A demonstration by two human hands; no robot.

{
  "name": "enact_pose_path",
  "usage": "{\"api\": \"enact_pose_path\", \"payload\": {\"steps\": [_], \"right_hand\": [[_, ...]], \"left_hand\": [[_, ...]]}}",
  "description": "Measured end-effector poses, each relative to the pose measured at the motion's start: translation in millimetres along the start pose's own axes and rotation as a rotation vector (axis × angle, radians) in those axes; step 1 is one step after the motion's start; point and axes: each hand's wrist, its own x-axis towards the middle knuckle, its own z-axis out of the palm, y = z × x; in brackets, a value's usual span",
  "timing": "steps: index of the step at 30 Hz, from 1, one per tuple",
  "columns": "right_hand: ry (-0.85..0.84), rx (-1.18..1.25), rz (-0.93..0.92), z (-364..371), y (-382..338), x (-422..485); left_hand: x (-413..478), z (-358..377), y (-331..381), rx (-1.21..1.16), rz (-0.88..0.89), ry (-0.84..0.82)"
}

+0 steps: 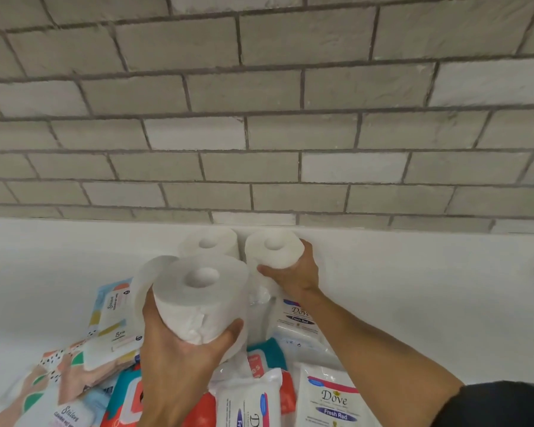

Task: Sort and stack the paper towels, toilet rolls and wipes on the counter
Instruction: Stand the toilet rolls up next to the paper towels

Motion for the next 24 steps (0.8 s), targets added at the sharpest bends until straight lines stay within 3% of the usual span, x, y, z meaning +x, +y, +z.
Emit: {"api": "enact_pose_path", "payload": {"steps": [11, 24], "right_hand": [[0.240, 0.188, -0.125, -60.9, -24.6, -34.0], [0.369, 0.150, -0.197, -186.1, -10.6, -88.6]], "left_hand": [[-10.6, 12.5, 18.3, -0.017, 0.038, -0.033], [-57.5, 86.1, 60.1, -0.099, 0.159, -0.188]]}}
